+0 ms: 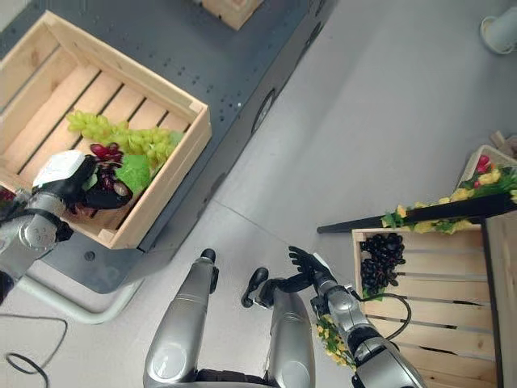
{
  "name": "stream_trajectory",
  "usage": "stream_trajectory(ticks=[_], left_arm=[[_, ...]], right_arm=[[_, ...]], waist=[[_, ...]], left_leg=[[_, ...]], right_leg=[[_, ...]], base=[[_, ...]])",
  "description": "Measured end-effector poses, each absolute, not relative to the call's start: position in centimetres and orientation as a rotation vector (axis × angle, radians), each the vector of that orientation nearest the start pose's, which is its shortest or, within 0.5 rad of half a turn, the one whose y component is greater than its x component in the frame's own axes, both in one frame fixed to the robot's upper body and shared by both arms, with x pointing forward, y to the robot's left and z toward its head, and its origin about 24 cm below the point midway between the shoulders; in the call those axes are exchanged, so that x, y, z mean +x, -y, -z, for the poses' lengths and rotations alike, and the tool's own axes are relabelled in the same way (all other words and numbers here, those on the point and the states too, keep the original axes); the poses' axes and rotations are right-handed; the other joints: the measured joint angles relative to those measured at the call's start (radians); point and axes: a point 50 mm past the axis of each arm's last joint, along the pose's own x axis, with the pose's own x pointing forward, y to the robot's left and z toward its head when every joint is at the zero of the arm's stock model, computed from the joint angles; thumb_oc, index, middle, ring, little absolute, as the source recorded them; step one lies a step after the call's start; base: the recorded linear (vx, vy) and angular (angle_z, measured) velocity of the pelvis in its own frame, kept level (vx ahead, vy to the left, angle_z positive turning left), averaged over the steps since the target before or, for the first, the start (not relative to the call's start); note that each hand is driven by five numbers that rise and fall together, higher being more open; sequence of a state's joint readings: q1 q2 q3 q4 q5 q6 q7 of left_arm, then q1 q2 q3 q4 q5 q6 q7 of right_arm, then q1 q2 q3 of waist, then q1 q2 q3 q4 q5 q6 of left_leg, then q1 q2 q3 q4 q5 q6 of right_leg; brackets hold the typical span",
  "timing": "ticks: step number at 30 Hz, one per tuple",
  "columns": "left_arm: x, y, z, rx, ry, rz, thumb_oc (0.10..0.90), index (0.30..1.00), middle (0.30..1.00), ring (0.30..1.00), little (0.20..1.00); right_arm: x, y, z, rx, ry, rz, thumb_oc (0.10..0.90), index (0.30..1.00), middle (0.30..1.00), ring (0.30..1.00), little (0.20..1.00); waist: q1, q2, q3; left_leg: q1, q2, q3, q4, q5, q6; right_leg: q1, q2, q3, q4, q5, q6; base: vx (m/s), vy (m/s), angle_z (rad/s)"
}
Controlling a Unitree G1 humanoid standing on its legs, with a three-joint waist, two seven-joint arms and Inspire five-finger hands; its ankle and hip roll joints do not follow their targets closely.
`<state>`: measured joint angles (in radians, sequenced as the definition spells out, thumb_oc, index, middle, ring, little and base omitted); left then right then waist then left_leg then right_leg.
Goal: Pick up the fruits from the basket on one side to the basket on the other side
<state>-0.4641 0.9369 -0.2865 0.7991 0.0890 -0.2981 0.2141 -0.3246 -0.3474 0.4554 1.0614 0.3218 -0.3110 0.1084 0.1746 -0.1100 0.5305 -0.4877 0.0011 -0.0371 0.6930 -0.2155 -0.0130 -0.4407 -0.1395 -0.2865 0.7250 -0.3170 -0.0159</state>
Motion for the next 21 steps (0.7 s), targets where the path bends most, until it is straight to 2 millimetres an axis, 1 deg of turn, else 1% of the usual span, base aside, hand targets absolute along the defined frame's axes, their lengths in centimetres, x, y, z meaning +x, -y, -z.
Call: stream_trajectory(ticks=[3, 6, 8, 9, 10, 11, 12, 13, 14, 15, 16, 17, 18, 19, 20, 21], left_arm=[[28.9, -37.0, -10.9, 0.892, -0.018, -0.342, 0.400, 0.300, 0.300, 0.300, 0.300], [28.1, -37.9, -11.1, 0.780, 0.009, -0.418, 0.400, 0.300, 0.300, 0.300, 0.300], [27.9, -38.3, -11.3, 0.738, 0.015, -0.445, 0.400, 0.300, 0.300, 0.300, 0.300], [27.8, -38.6, -11.5, 0.699, 0.025, -0.467, 0.400, 0.300, 0.300, 0.300, 0.300], [27.6, -38.8, -11.5, 0.681, 0.026, -0.478, 0.400, 0.300, 0.300, 0.300, 0.300], [27.2, -39.2, -11.6, 0.609, 0.040, -0.515, 0.400, 0.300, 0.300, 0.300, 0.300], [27.1, -39.3, -11.6, 0.571, 0.048, -0.533, 0.400, 0.300, 0.300, 0.300, 0.300], [26.9, -39.4, -11.4, 0.503, 0.061, -0.556, 0.400, 0.300, 0.300, 0.300, 0.300], [26.8, -39.5, -11.4, 0.465, 0.071, -0.566, 0.400, 0.300, 0.300, 0.300, 0.300], [26.7, -39.4, -11.5, 0.401, 0.094, -0.579, 0.400, 0.300, 0.300, 0.300, 0.300], [26.7, -39.4, -11.5, 0.381, 0.100, -0.580, 0.400, 0.300, 0.300, 0.300, 0.300], [26.6, -39.3, -11.4, 0.321, 0.116, -0.583, 0.400, 0.300, 0.300, 0.300, 0.300], [26.6, -39.3, -11.4, 0.272, 0.129, -0.583, 0.400, 0.300, 0.300, 0.300, 0.300], [26.6, -39.3, -11.4, 0.252, 0.135, -0.581, 0.400, 0.300, 0.300, 0.300, 0.300], [26.5, -39.1, -11.5, 0.223, 0.146, -0.563, 0.400, 0.300, 0.300, 0.300, 0.300], [26.6, -39.0, -11.6, 0.215, 0.150, -0.551, 0.400, 0.300, 0.300, 0.300, 0.300]], right_arm=[[24.8, 19.4, 7.7, -0.235, -0.500, -0.251, 0.800, 0.900, 0.900, 0.900, 0.900], [24.5, 19.3, 7.7, -0.230, -0.509, -0.254, 0.800, 0.900, 0.900, 0.900, 0.900], [24.5, 19.3, 7.7, -0.247, -0.511, -0.260, 0.800, 0.900, 0.900, 0.900, 0.900], [24.6, 19.3, 7.7, -0.251, -0.516, -0.259, 0.800, 0.900, 0.900, 0.900, 0.900], [24.4, 19.3, 7.9, -0.247, -0.527, -0.258, 0.800, 0.900, 0.900, 0.900, 0.900], [24.1, 19.1, 8.0, -0.240, -0.531, -0.262, 0.800, 0.900, 0.900, 0.900, 0.900], [23.9, 19.2, 8.2, -0.236, -0.534, -0.260, 0.800, 0.900, 0.900, 0.900, 0.900], [23.3, 19.3, 8.5, -0.229, -0.547, -0.254, 0.800, 0.900, 0.900, 0.900, 0.900], [23.1, 19.4, 8.6, -0.223, -0.552, -0.249, 0.800, 0.900, 0.900, 0.900, 0.900], [22.7, 19.6, 8.7, -0.211, -0.557, -0.236, 0.800, 0.900, 0.900, 0.900, 0.900], [22.5, 19.7, 8.8, -0.212, -0.563, -0.234, 0.800, 0.900, 0.900, 0.900, 0.900], [22.2, 19.7, 8.9, -0.204, -0.566, -0.234, 0.800, 0.900, 0.900, 0.900, 0.900], [21.9, 19.5, 9.0, -0.198, -0.564, -0.240, 0.800, 0.900, 0.900, 0.900, 0.900], [21.8, 19.4, 8.9, -0.194, -0.561, -0.243, 0.800, 0.900, 0.900, 0.900, 0.900], [21.6, 19.1, 8.9, -0.186, -0.551, -0.251, 0.800, 0.900, 0.900, 0.900, 0.900], [21.5, 19.0, 8.8, -0.182, -0.547, -0.255, 0.800, 0.900, 0.900, 0.900, 0.900]], waist=[[0.005, 0.003, -0.001], [0.006, 0.012, -0.006], [0.006, 0.018, -0.009], [0.007, 0.027, -0.011], [0.007, 0.028, -0.012], [0.006, 0.039, -0.022], [0.006, 0.044, -0.048], [0.004, 0.051, -0.088], [0.003, 0.056, -0.104], [0.003, 0.072, -0.134], [0.002, 0.079, -0.152], [0.001, 0.090, -0.181], [-0.001, 0.097, -0.209], [-0.004, 0.100, -0.220], [-0.010, 0.103, -0.252], [-0.012, 0.104, -0.272]], left_leg=[[0.097, -0.001, 0.015, -0.078, 0.012, 0.002], [0.162, -0.001, 0.019, -0.144, 0.028, 0.007], [0.191, -0.001, 0.021, -0.177, 0.039, 0.010], [0.223, -0.002, 0.023, -0.215, 0.048, 0.013], [0.248, -0.004, 0.025, -0.235, 0.057, 0.013], [0.324, -0.003, 0.023, -0.320, 0.085, 0.014], [0.339, -0.003, 0.021, -0.353, 0.094, 0.015], [0.354, -0.004, 0.021, -0.396, 0.110, 0.017], [0.369, -0.004, 0.022, -0.422, 0.119, 0.019], [0.402, -0.006, 0.013, -0.465, 0.132, 0.020], [0.410, -0.004, 0.014, -0.477, 0.134, 0.021], [0.436, -0.005, 0.013, -0.510, 0.144, 0.022], [0.458, -0.005, 0.013, -0.536, 0.148, 0.023], [0.471, -0.005, 0.013, -0.548, 0.150, 0.024], [0.493, -0.007, 0.012, -0.577, 0.157, 0.026], [0.498, -0.005, 0.012, -0.591, 0.161, 0.026]], right_leg=[[0.083, 0.005, 0.009, -0.065, 0.010, 0.010], [0.141, 0.009, 0.010, -0.128, 0.029, 0.018], [0.166, 0.012, 0.012, -0.159, 0.039, 0.023], [0.198, 0.013, 0.011, -0.191, 0.048, 0.027], [0.217, 0.016, 0.016, -0.211, 0.056, 0.030], [0.284, 0.028, 0.015, -0.293, 0.083, 0.036], [0.299, 0.032, 0.015, -0.325, 0.093, 0.040], [0.314, 0.037, 0.014, -0.364, 0.107, 0.044], [0.329, 0.037, 0.010, -0.385, 0.115, 0.045], [0.363, 0.046, 0.009, -0.432, 0.133, 0.049], [0.372, 0.048, 0.009, -0.449, 0.138, 0.051], [0.399, 0.055, 0.011, -0.486, 0.151, 0.056], [0.420, 0.058, 0.012, -0.517, 0.159, 0.059], [0.434, 0.062, 0.014, -0.533, 0.164, 0.061], [0.456, 0.068, 0.022, -0.571, 0.176, 0.065], [0.465, 0.070, 0.027, -0.587, 0.181, 0.067]], base=[[0.07, 0.017, -0.10], [0.08, -0.013, -0.03], [0.12, -0.033, -0.05], [0.15, -0.062, -0.03], [0.15, -0.094, -0.06], [0.09, -0.080, -0.07], [0.12, -0.111, -0.03], [0.07, -0.074, 0.00], [0.11, -0.138, 0.02], [0.06, -0.101, -0.01], [0.09, -0.145, -0.02], [0.07, -0.119, -0.07], [0.08, -0.112, -0.05], [0.06, -0.105, -0.06], [0.04, -0.093, -0.03], [0.04, -0.134, 0.00]])
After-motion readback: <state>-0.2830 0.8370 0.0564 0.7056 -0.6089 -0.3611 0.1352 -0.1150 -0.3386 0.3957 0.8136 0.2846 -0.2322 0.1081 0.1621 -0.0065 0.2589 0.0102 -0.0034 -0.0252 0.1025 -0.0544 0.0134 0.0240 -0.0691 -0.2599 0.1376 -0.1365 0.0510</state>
